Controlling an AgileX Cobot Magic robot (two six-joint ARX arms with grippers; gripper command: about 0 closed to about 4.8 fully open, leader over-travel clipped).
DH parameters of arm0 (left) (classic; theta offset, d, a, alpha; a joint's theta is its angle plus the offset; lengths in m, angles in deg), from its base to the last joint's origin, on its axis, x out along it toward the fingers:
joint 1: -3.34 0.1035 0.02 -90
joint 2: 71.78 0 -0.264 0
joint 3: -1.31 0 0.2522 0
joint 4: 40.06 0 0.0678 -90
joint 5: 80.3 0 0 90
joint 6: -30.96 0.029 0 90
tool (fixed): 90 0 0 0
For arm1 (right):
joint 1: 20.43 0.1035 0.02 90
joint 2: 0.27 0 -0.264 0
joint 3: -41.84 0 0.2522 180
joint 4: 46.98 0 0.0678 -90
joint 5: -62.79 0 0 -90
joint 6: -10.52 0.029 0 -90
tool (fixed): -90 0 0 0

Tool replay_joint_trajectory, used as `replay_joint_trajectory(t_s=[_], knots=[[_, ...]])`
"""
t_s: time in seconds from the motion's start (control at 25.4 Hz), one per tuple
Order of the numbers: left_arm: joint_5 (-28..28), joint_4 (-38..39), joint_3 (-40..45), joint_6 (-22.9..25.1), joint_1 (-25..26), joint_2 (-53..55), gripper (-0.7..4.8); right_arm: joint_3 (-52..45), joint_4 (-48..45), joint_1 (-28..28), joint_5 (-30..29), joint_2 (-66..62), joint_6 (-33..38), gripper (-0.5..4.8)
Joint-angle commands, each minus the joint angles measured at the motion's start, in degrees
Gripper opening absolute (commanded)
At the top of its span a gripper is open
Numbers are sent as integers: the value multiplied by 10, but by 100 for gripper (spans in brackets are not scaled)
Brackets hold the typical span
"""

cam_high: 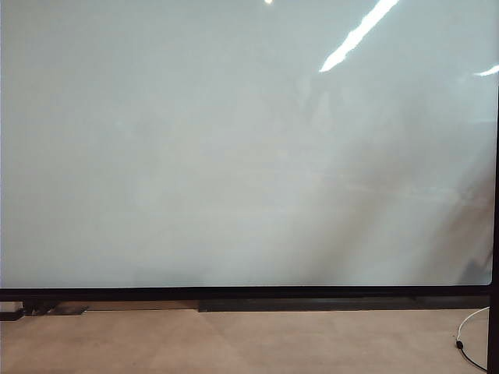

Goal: Pick up the pen on the shelf to the right of the whiteboard and draw a triangle.

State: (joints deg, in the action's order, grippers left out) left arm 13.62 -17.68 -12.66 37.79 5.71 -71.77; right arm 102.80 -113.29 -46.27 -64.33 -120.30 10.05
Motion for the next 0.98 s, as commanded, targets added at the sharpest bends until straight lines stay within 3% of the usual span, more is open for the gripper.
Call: replay_joint_trajectory(t_s=[0.04, 0.98], knots=[[1, -5, -2, 0, 0, 0, -5, 2, -9, 0, -1, 4, 0, 165], [1, -5, -2, 0, 0, 0, -5, 2, -8, 9, 1, 4, -13, 135]])
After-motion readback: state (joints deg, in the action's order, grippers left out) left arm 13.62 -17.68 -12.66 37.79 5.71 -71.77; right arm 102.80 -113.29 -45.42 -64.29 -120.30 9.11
